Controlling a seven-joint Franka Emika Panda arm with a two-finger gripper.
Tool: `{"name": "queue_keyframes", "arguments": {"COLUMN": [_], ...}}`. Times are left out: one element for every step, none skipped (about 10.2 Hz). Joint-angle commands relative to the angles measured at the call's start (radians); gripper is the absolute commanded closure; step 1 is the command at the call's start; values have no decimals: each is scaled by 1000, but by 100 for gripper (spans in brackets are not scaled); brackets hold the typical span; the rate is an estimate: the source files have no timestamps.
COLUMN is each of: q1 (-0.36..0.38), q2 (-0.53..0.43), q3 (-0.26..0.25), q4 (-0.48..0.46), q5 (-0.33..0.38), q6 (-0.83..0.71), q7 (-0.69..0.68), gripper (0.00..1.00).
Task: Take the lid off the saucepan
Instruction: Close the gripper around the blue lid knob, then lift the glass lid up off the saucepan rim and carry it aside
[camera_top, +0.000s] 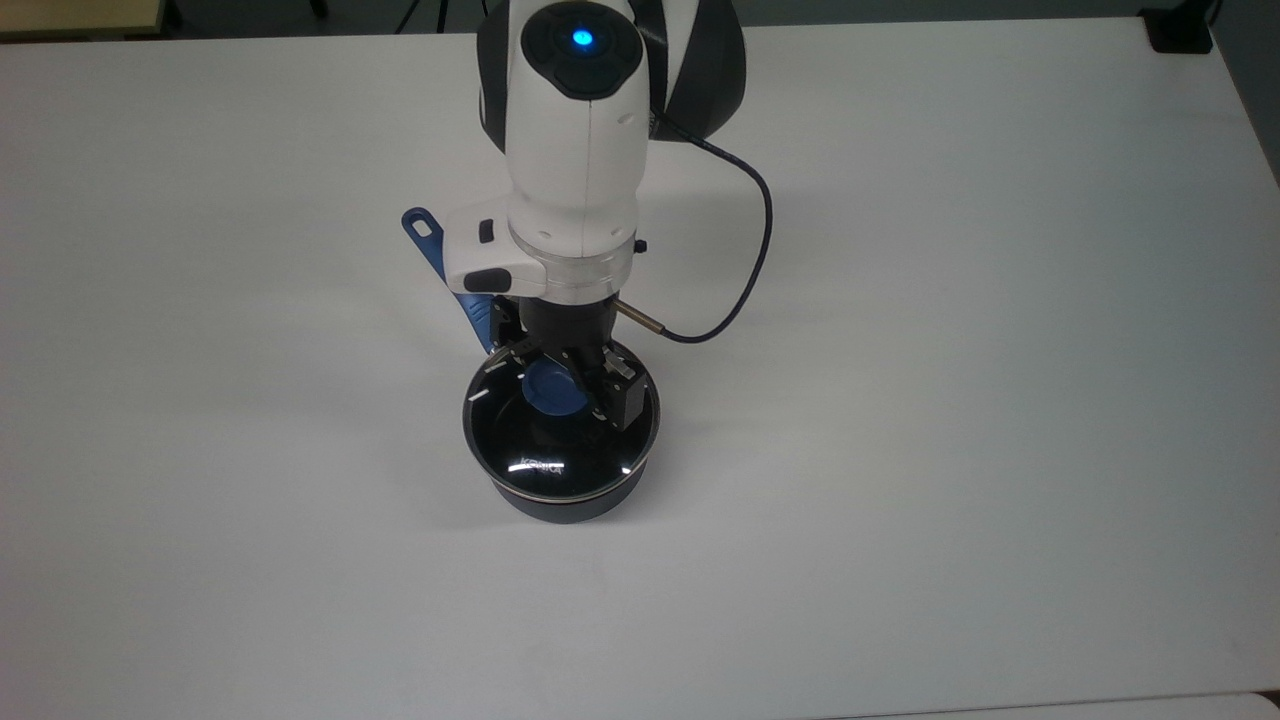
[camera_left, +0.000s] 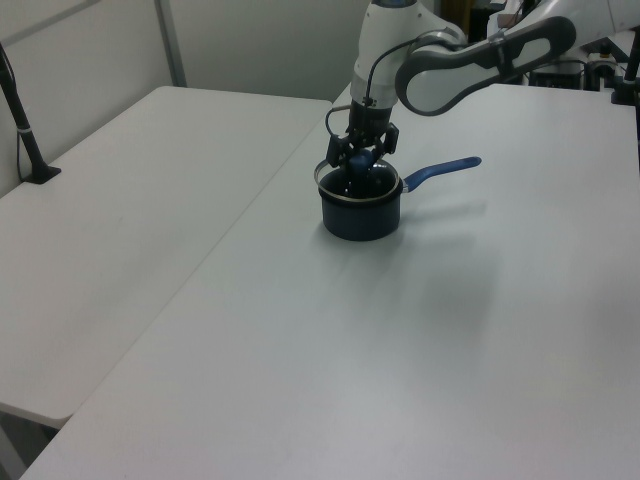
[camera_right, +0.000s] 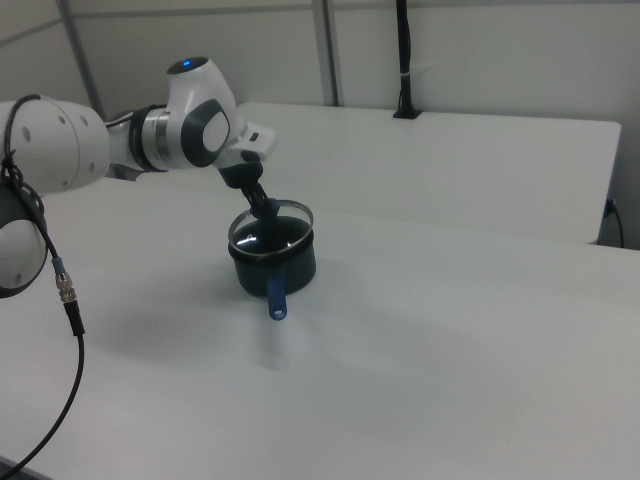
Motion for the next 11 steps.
{"name": "queue_keyframes", "arguments": {"q1": [-51, -85, -123, -152, -197, -229, -254, -265, -269, -268, -260], "q2": [-139, -194, -281, -422, -576, -654, -661, -667, -658, -646, -633], "q3": [3, 3, 3, 3, 3, 1, 0, 0, 0, 0, 1], "q4": [-26, -35, -100, -257, -456, -568, -619, -668, -705, -769, -830], "q5": [76, 119, 152, 176, 189, 189, 189, 186, 178, 175, 173], "q6": [-151, -258, -349, -421, -426, -431, -455, -456, -443, -361, -257], "q7": [-192, -344, -503, -663, -827, -941, -1012, -1075, -1103, -1106, -1106], "gripper": [51, 51, 50, 49, 47, 47, 47, 47, 46, 45, 46]}}
